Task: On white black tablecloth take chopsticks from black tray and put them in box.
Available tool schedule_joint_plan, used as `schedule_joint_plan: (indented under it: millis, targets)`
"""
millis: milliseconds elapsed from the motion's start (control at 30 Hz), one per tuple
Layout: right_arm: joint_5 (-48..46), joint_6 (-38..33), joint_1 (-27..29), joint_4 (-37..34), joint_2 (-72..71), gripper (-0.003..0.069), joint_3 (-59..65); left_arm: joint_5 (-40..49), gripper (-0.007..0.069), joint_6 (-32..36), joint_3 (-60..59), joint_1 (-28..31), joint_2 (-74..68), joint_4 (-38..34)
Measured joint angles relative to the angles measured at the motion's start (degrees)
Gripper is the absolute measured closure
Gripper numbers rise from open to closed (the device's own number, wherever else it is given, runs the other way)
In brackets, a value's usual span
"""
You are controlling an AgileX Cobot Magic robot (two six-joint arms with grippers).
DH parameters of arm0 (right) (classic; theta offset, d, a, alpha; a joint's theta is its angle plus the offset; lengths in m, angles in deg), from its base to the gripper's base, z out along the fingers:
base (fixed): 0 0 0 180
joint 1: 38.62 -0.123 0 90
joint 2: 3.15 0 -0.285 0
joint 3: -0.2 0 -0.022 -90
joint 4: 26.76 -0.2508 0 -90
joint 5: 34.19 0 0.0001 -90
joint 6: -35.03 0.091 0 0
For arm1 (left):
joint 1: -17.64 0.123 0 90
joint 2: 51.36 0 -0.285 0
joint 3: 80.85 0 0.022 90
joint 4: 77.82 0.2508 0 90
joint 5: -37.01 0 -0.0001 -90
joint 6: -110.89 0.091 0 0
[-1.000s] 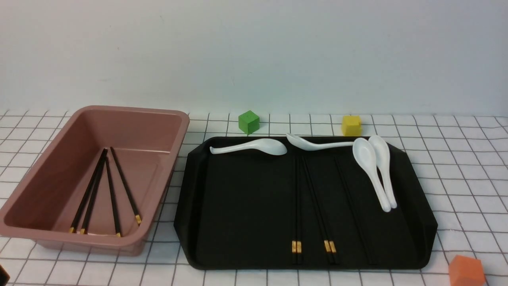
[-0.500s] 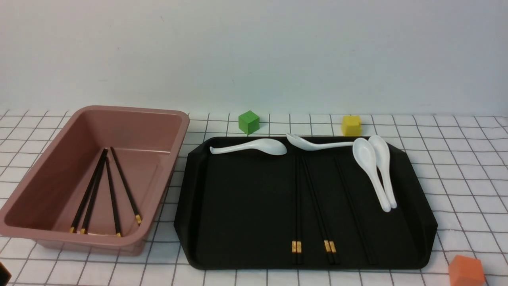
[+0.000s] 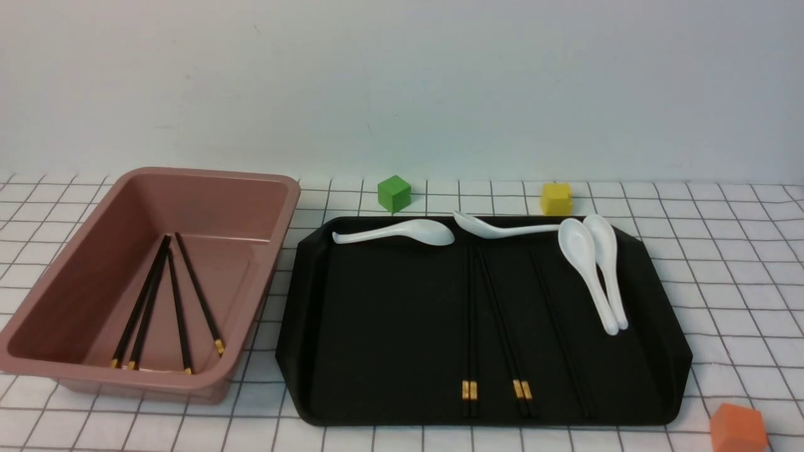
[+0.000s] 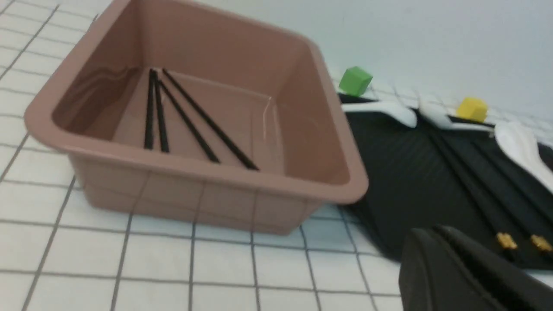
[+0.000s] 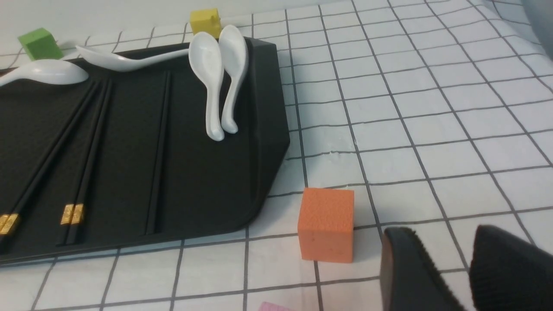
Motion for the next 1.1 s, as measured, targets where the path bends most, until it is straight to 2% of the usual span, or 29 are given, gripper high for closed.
schedule_joint_plan:
  millis: [433,733,1100]
  targets:
    - [0.0,0.0,0.0,0.0,0.0,0.0419,0.0,1.3,0.0626,-0.1,-3.6,0.8,0.0,0.2]
    - [0.0,0.0,0.0,0.0,0.0,0.0419,0.0,1.4,0.0619,-0.2,-3.6,5.7,0.0,0.2]
    - [0.0,0.0,0.0,0.0,0.0,0.0419,0.0,1.5,0.0616,-0.2,-3.6,6.3,0.0,0.1]
